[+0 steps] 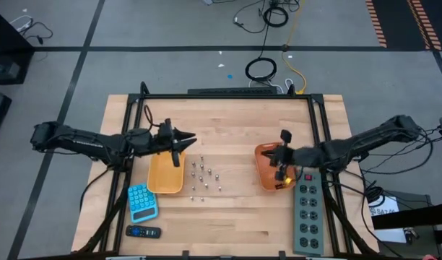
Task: Sort batteries
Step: Put the silver battery into the yellow bin
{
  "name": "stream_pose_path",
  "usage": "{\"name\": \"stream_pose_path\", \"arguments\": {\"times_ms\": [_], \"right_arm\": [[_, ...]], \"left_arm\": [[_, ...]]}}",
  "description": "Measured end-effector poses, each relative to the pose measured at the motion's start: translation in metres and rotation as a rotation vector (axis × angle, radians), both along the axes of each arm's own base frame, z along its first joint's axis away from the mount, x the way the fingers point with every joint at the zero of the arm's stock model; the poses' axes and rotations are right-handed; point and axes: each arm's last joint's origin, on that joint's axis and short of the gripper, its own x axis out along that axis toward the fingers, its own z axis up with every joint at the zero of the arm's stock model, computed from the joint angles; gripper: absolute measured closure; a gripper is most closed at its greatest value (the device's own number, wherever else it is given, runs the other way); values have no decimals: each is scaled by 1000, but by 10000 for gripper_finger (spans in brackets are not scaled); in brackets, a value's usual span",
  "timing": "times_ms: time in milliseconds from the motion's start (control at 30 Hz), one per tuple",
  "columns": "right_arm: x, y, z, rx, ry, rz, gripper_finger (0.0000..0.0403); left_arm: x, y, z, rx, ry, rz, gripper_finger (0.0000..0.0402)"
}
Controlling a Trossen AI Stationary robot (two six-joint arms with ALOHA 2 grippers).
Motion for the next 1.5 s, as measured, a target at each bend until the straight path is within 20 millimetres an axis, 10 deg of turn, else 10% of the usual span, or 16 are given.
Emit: {"name": "stream_pose_path", "arguments": {"times_ms": [667, 1133, 1500], "right_arm": [[-24, -44, -18, 81, -357, 84, 402], [-25, -27, -27, 98, -272, 57, 403], [-29, -11, -25, -17, -276, -24, 403]], "left_arm": [[35, 16, -54, -155, 383, -92, 299], [47, -14, -17, -135, 691, -118, 299], [48, -24, -29, -246, 798, -94, 299]]}}
